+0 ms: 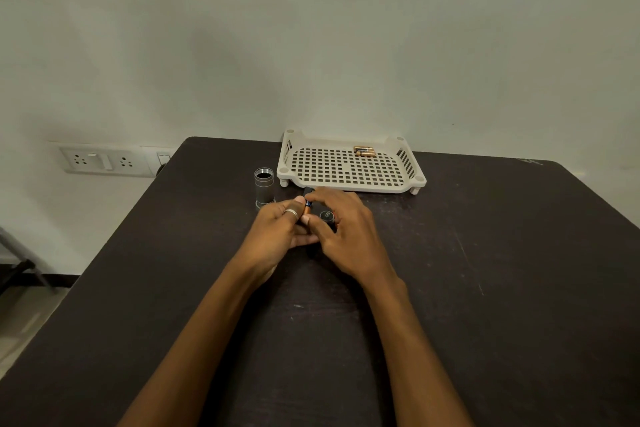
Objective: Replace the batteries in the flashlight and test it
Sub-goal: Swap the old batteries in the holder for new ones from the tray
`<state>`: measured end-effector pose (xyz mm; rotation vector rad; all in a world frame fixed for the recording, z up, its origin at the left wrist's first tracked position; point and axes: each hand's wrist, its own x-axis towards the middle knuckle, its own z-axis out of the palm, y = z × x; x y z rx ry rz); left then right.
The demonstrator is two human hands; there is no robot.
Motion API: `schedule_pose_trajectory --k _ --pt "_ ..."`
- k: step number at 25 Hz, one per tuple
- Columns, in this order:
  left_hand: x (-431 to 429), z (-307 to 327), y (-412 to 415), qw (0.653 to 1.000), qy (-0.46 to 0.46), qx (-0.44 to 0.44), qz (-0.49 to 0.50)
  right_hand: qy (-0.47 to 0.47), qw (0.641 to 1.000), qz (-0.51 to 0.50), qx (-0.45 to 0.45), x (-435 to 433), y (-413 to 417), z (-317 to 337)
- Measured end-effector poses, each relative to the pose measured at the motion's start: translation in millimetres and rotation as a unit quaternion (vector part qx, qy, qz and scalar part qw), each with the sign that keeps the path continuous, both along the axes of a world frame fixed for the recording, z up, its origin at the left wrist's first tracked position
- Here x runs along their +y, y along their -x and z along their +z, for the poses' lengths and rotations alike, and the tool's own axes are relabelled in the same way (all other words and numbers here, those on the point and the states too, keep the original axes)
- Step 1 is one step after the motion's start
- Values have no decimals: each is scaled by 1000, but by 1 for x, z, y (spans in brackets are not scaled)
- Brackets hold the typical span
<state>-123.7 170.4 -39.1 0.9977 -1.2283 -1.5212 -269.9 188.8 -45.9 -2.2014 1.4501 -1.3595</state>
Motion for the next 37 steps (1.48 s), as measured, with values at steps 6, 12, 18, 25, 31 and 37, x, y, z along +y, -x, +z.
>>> schedule_pose_trajectory --k 6,12,18,25,31,37 --pt "1 3 1 1000 -16 6 6 5 1000 0 -9 1 -2 -1" --pt "4 7 4 999 -39 16 10 -2 980 -99 -175 -6 -7 3" --pt "3 8 3 998 -53 20 9 -95 870 -157 -458 -12 14 9" --pt "2 8 1 998 -56 13 3 -100 916 -302 -245 -8 24 6" --pt "3 9 2 998 -54 14 7 -123 939 -318 35 -3 18 3" --pt "4 11 2 998 -59 16 7 -134 946 -292 52 -5 17 3"
